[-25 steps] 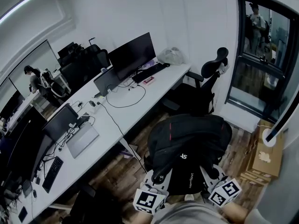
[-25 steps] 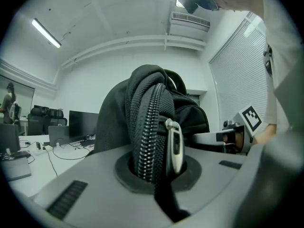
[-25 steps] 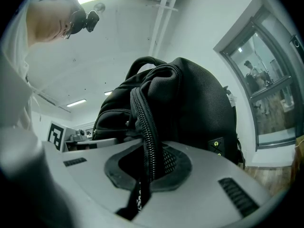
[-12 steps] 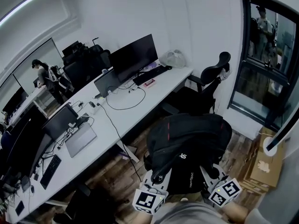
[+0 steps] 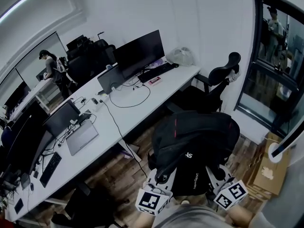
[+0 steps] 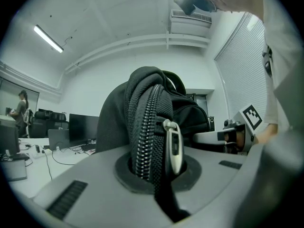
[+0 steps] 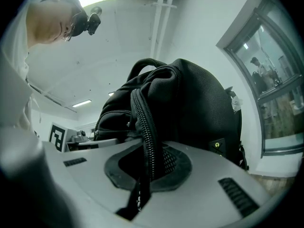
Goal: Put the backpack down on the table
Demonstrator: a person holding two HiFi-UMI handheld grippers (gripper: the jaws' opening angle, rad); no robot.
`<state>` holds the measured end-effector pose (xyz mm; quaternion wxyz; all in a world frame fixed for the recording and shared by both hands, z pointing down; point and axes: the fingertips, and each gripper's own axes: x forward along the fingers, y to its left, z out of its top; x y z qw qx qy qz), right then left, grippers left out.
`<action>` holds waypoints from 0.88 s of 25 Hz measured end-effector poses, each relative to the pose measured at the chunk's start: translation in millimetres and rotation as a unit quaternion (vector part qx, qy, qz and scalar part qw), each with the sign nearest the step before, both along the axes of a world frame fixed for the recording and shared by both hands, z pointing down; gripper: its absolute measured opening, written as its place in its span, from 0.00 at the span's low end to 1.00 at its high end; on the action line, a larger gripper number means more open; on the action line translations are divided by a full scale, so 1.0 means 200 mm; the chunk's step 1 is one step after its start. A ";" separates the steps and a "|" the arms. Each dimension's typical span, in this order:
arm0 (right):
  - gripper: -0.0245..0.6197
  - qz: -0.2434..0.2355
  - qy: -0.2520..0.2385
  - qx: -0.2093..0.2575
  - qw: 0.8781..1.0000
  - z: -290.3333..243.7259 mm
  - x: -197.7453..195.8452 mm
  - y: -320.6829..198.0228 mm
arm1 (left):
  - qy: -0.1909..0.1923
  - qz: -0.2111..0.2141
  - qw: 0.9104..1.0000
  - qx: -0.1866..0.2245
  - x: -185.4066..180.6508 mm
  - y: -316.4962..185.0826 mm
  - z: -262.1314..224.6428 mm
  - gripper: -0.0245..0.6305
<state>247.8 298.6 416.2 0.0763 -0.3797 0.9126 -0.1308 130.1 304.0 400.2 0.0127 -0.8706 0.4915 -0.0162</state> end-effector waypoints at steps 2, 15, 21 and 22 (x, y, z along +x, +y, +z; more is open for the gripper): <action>0.07 0.002 -0.001 0.001 1.000 0.00 -0.01 -0.02 | 0.001 0.003 1.000 -0.002 -0.01 -0.03 0.00 0.06; 0.07 0.023 0.010 0.001 1.000 0.01 -0.24 -0.32 | 0.024 0.026 0.999 -0.003 -0.23 -0.35 0.01 0.06; 0.07 0.037 0.017 -0.001 0.999 0.03 -0.43 -0.54 | 0.030 0.037 0.999 -0.006 -0.42 -0.57 0.02 0.06; 0.07 0.039 0.017 -0.001 0.999 0.03 -0.46 -0.58 | 0.031 0.038 0.999 -0.005 -0.45 -0.61 0.02 0.06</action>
